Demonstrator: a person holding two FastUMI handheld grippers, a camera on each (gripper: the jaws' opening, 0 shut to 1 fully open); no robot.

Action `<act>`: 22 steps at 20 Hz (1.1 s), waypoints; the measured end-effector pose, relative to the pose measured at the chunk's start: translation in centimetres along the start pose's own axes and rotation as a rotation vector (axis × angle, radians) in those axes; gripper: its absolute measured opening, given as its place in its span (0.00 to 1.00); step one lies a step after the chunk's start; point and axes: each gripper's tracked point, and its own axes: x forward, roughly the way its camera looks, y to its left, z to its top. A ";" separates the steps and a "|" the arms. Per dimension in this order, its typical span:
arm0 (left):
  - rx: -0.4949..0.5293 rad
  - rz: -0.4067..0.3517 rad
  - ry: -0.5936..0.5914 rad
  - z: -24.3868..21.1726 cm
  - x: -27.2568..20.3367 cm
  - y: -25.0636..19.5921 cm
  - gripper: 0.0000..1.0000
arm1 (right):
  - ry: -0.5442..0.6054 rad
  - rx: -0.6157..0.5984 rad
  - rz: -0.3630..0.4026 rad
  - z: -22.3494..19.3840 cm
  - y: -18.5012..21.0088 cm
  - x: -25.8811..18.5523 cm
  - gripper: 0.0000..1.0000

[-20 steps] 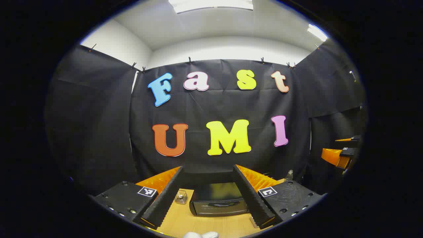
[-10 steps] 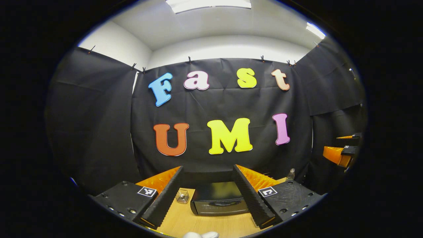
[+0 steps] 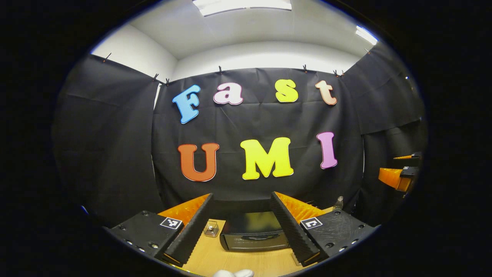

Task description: Open the electric oven with the left hand, put the food in, and close the electric oven.

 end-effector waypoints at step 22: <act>0.018 -0.047 0.235 -25.7 14.3 -6.0 0.97 | 0.103 -0.109 -0.134 -4.5 -8.3 -1.4 1.00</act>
